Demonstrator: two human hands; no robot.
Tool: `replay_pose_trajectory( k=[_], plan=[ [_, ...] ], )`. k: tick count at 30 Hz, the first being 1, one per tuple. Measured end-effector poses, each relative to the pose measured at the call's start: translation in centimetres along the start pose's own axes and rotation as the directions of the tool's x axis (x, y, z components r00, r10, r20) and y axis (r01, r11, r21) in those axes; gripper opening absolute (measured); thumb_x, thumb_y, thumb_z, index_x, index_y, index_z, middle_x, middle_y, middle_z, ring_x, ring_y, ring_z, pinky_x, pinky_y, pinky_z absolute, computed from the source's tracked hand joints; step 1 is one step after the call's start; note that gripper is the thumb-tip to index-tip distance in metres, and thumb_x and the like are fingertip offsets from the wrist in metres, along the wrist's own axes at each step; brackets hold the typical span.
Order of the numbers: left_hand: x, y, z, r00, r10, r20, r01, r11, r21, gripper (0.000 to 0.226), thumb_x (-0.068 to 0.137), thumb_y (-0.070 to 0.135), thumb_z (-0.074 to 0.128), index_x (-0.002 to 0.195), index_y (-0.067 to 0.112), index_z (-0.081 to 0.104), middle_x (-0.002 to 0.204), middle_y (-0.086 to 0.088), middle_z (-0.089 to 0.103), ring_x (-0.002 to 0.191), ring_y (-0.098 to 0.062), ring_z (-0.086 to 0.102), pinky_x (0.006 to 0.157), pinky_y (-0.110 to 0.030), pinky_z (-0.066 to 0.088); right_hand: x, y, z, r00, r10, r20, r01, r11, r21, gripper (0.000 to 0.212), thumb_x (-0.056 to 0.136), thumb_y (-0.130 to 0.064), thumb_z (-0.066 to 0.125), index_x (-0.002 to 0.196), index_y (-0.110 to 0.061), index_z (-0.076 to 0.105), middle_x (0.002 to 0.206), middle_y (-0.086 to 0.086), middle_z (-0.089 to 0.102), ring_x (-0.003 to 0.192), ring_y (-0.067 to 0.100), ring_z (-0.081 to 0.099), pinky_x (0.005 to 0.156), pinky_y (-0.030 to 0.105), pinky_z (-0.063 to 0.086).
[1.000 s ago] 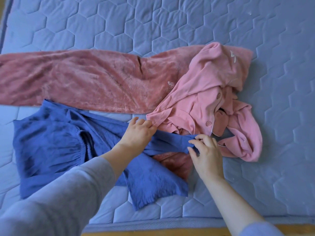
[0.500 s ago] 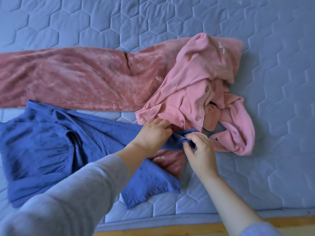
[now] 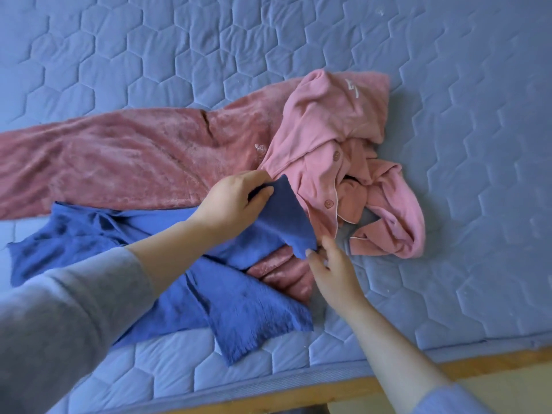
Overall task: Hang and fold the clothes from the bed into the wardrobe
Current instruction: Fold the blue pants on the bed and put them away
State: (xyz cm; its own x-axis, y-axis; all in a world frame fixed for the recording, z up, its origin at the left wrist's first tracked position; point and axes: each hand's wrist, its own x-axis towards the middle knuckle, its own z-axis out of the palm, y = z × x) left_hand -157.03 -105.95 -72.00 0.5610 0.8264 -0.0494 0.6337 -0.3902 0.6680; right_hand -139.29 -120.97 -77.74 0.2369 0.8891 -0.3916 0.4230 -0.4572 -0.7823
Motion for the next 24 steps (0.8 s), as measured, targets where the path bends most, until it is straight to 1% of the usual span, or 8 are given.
replay_pose_trajectory(
  k=[3, 8, 13, 16, 17, 20, 22, 24],
  plan=[
    [-0.2, -0.2, -1.0, 0.999, 0.001, -0.041, 0.000, 1.000, 0.017, 0.008, 0.093, 0.010, 0.055, 0.091, 0.007, 0.061, 0.075, 0.004, 0.052, 0.070, -0.020, 0.046, 0.063, -0.030, 0.032, -1.4, -1.2, -0.4, 0.993, 0.058, -0.104, -0.047, 0.993, 0.104, 0.013, 0.093, -0.010, 0.057, 0.094, -0.023, 0.057, 0.065, -0.011, 0.061, 0.062, -0.007, 0.058, 0.059, 0.006, 0.039],
    [-1.7, -0.3, -2.0, 0.999, 0.009, -0.038, -0.008, 1.000, 0.018, 0.008, 0.092, 0.011, 0.056, 0.091, 0.009, 0.063, 0.081, 0.003, 0.055, 0.076, -0.014, 0.046, 0.065, -0.026, 0.031, -5.2, -2.8, -1.4, 0.996, 0.088, -0.021, -0.079, 0.963, 0.259, 0.023, 0.093, -0.004, 0.059, 0.084, -0.026, 0.061, 0.066, -0.011, 0.070, 0.052, -0.001, 0.059, 0.053, 0.010, 0.044],
    [-2.4, 1.1, -1.9, 0.996, 0.086, 0.037, -0.087, 0.995, 0.038, 0.009, 0.092, 0.009, 0.055, 0.092, 0.009, 0.065, 0.084, 0.004, 0.053, 0.077, -0.015, 0.046, 0.067, -0.027, 0.034, -7.6, -2.3, -3.0, 0.993, 0.111, 0.027, -0.114, 0.980, 0.162, 0.014, 0.091, -0.008, 0.061, 0.088, -0.022, 0.064, 0.073, 0.000, 0.071, 0.066, 0.007, 0.062, 0.066, 0.029, 0.049],
    [-1.6, 2.0, -1.7, 0.990, 0.129, 0.051, -0.132, 0.988, 0.075, 0.011, 0.093, 0.008, 0.053, 0.093, 0.005, 0.064, 0.086, -0.004, 0.058, 0.079, -0.023, 0.051, 0.069, -0.033, 0.040, -8.2, -1.4, -3.1, 0.992, 0.124, -0.014, -0.120, 0.979, 0.167, 0.014, 0.094, -0.013, 0.059, 0.089, -0.026, 0.060, 0.084, -0.005, 0.067, 0.080, 0.007, 0.061, 0.074, 0.024, 0.047],
    [-1.2, 2.1, -1.4, 0.990, 0.132, 0.045, -0.136, 0.987, 0.087, 0.012, 0.093, 0.007, 0.052, 0.093, 0.004, 0.064, 0.088, -0.007, 0.059, 0.080, -0.026, 0.052, 0.070, -0.035, 0.040, -8.1, -1.0, -2.8, 0.986, 0.158, -0.059, -0.141, 0.964, 0.224, 0.015, 0.096, -0.013, 0.055, 0.090, -0.026, 0.057, 0.089, -0.002, 0.066, 0.085, 0.011, 0.061, 0.079, 0.027, 0.048],
    [0.7, 2.1, 0.5, 0.997, 0.052, 0.052, -0.059, 0.988, 0.143, 0.016, 0.095, 0.008, 0.048, 0.097, 0.003, 0.063, 0.095, -0.014, 0.061, 0.087, -0.032, 0.054, 0.074, -0.041, 0.044, -6.3, 0.2, -1.2, 0.926, 0.336, -0.173, -0.239, 0.875, 0.422, 0.014, 0.098, -0.009, 0.049, 0.091, -0.019, 0.056, 0.096, 0.011, 0.063, 0.091, 0.021, 0.060, 0.088, 0.041, 0.054],
    [2.2, 1.6, 2.0, 0.996, -0.056, 0.067, 0.042, 0.981, 0.191, 0.019, 0.096, 0.010, 0.045, 0.100, 0.003, 0.062, 0.100, -0.016, 0.060, 0.091, -0.035, 0.054, 0.077, -0.044, 0.044, -4.5, 1.0, 0.1, 0.894, 0.417, -0.164, -0.284, 0.810, 0.513, 0.010, 0.096, -0.006, 0.054, 0.099, -0.015, 0.056, 0.093, 0.011, 0.061, 0.084, 0.018, 0.059, 0.083, 0.041, 0.056],
    [3.8, 0.8, 3.4, 0.990, -0.119, 0.069, 0.101, 0.968, 0.232, 0.021, 0.097, 0.011, 0.043, 0.103, 0.002, 0.062, 0.104, -0.018, 0.060, 0.094, -0.037, 0.055, 0.078, -0.044, 0.045, -3.0, 2.0, 1.3, 0.886, 0.449, -0.117, -0.316, 0.768, 0.557, 0.022, 0.091, -0.003, 0.061, 0.110, -0.014, 0.058, 0.087, 0.005, 0.063, 0.078, 0.013, 0.061, 0.081, 0.036, 0.054]
  ],
)
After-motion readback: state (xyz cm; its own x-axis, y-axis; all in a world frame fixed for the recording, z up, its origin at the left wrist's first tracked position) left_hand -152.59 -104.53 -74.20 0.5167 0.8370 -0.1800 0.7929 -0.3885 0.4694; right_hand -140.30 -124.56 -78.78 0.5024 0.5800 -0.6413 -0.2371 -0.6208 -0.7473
